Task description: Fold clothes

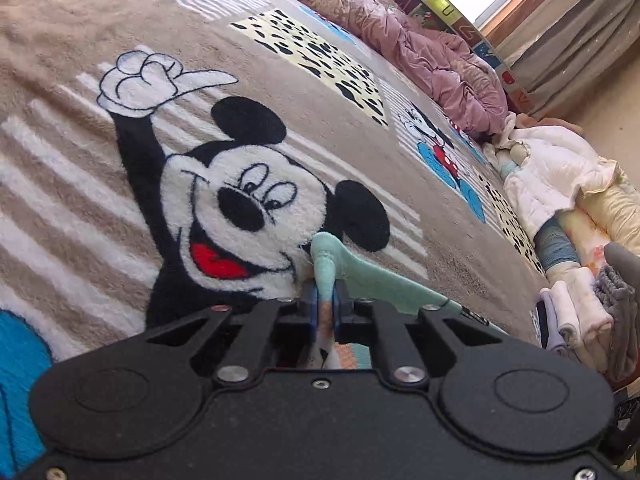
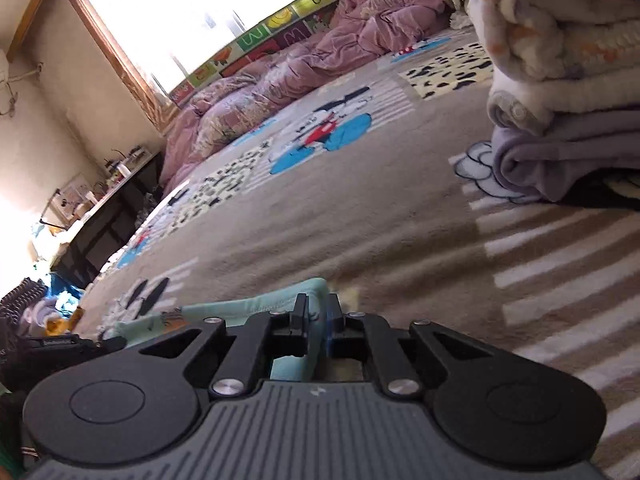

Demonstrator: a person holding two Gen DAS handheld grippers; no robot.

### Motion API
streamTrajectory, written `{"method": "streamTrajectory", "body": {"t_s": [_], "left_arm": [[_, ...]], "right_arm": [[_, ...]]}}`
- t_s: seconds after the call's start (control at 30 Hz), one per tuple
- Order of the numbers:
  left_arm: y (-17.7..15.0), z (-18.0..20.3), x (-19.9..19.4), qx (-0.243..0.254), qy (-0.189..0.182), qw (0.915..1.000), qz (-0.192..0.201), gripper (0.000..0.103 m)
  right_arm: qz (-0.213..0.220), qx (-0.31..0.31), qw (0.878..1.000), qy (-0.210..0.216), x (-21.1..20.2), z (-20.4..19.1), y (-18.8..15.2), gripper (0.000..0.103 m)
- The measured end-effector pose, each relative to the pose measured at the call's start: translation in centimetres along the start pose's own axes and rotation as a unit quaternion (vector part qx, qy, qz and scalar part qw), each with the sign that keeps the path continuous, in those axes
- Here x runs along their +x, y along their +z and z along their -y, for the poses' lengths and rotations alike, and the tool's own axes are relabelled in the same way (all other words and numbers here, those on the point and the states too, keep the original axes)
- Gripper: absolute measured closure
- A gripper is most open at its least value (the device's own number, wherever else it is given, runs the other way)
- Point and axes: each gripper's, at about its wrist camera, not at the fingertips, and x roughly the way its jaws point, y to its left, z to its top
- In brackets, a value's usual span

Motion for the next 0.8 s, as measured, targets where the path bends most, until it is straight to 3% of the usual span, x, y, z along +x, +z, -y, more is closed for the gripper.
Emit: {"method": "streamTrajectory", "body": {"t_s": [0.1,0.13,0.23,0.3,0.37,0.43,0.47,0.5,0.53,0.57,0.63,0.7,0.77,0.8], "left_arm": [[0.3,-0.1,-0.8,-0.003,0.006,1.0000,0.007,0.090],[0.3,0.0,-1.2,-0.002,0.009,0.9999,0.013,0.090],[0.6,1.5,-3.4,0.032,0.015,0.9979,0.055,0.086],[0.9,2.5,-4.4,0.042,-0.019,0.9966,0.068,0.086],[1.0,3.3,-4.1,0.043,-0.055,0.9957,0.061,0.085],[0.9,3.1,-2.0,0.024,-0.040,0.9981,0.040,0.068],[0.6,2.4,-0.4,0.012,-0.029,0.9993,0.020,0.045],[0.3,1.7,1.1,0.000,-0.020,0.9998,0.004,0.045],[0.1,1.2,1.1,-0.007,-0.029,0.9995,0.014,0.045],[0.4,1.4,0.6,-0.015,-0.027,0.9994,0.013,0.046],[1.2,2.5,-1.1,-0.019,-0.043,0.9983,0.036,0.047],[1.4,3.0,-1.7,-0.015,-0.066,0.9969,0.042,0.041],[1.0,2.8,-0.5,-0.018,-0.057,0.9979,0.026,0.038],[0.6,2.5,0.5,-0.019,-0.033,0.9992,0.011,0.037]], "right_arm": [[0.020,0.024,0.999,-0.005,-0.7,0.8,0.2,0.084],[0.030,0.028,0.999,-0.010,-1.1,0.9,0.2,0.073],[0.061,0.007,0.998,-0.001,-2.6,-0.1,0.4,0.071],[0.074,-0.020,0.997,0.020,-3.3,-1.3,0.6,0.071],[0.059,-0.039,0.996,0.063,-2.9,-2.6,0.6,0.070],[0.025,-0.028,0.997,0.067,-1.3,-2.5,0.3,0.058],[0.004,-0.019,0.998,0.053,-0.2,-1.9,0.0,0.051],[-0.012,-0.004,0.999,0.045,0.4,-1.1,-0.2,0.051],[-0.021,0.017,0.999,0.044,0.7,-0.3,-0.3,0.054],[-0.014,0.038,0.998,0.056,0.2,0.2,-0.1,0.055],[0.015,0.023,0.998,0.054,-1.1,-0.4,0.5,0.053],[0.028,0.017,0.997,0.064,-1.4,-0.7,1.2,0.053],[0.029,0.021,0.996,0.078,-0.9,-0.8,1.7,0.053],[0.019,0.033,0.996,0.079,0.0,-0.2,1.7,0.050]]}}
